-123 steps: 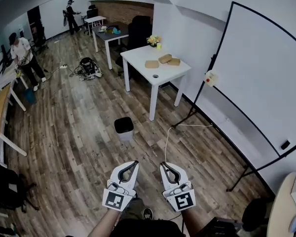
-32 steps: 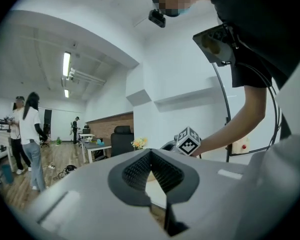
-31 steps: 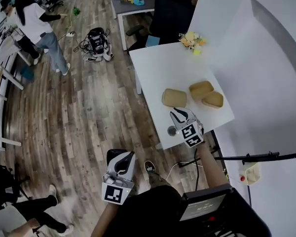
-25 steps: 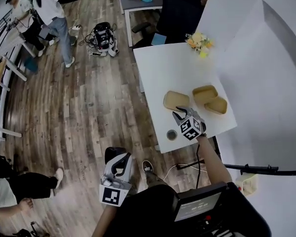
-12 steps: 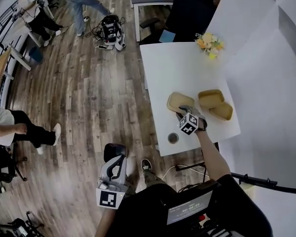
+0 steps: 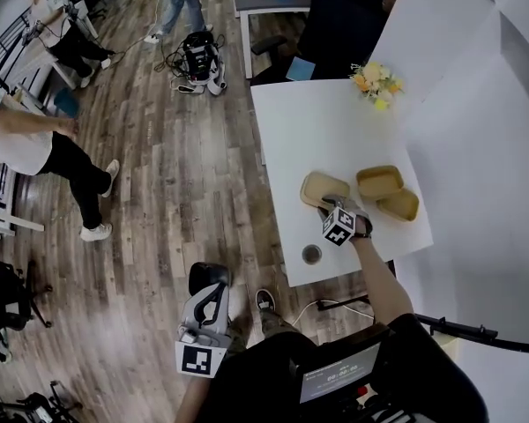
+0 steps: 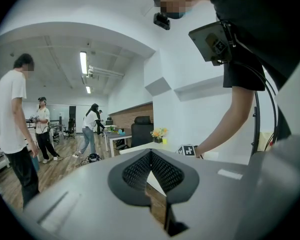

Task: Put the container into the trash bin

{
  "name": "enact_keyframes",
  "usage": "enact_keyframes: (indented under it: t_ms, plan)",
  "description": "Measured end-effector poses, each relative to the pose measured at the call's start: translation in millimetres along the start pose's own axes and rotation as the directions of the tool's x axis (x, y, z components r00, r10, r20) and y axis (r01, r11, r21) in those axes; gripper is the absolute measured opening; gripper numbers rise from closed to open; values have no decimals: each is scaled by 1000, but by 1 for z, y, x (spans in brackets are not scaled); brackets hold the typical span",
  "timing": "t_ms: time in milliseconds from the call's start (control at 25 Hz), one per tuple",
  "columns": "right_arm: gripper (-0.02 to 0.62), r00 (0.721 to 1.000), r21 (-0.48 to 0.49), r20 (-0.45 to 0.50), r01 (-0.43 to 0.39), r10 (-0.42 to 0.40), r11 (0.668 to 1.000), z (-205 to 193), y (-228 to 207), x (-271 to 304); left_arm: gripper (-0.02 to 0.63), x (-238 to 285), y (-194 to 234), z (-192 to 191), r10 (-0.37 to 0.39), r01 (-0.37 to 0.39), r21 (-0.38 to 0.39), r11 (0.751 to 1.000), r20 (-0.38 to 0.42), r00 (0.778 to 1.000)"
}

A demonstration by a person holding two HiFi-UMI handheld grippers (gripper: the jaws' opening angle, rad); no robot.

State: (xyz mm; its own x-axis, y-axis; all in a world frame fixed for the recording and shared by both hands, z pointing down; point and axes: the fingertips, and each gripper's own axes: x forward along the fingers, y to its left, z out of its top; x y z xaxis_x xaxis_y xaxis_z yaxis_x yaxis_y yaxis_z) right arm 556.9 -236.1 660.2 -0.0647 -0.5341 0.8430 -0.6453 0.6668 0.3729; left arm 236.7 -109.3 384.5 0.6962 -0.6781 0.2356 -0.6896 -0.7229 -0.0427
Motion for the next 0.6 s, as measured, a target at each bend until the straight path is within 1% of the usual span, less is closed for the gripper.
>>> enact_keyframes:
  t_ms: [160, 360, 600]
  plan:
    - [104, 1000, 4, -15, -6, 6, 1000, -7, 0, 3, -2, 2, -1, -1, 5, -5, -12, 1000, -11, 1000]
    - [77, 1000, 9, -16, 14, -14, 1000, -5, -1, 0, -2, -1, -1, 1, 12, -12, -7, 1000, -7, 1000]
    - [74, 999, 11, -26, 23, -23, 1000, -3, -1, 3, -2, -3, -1, -3, 26, -26, -17, 1000, -14, 1000]
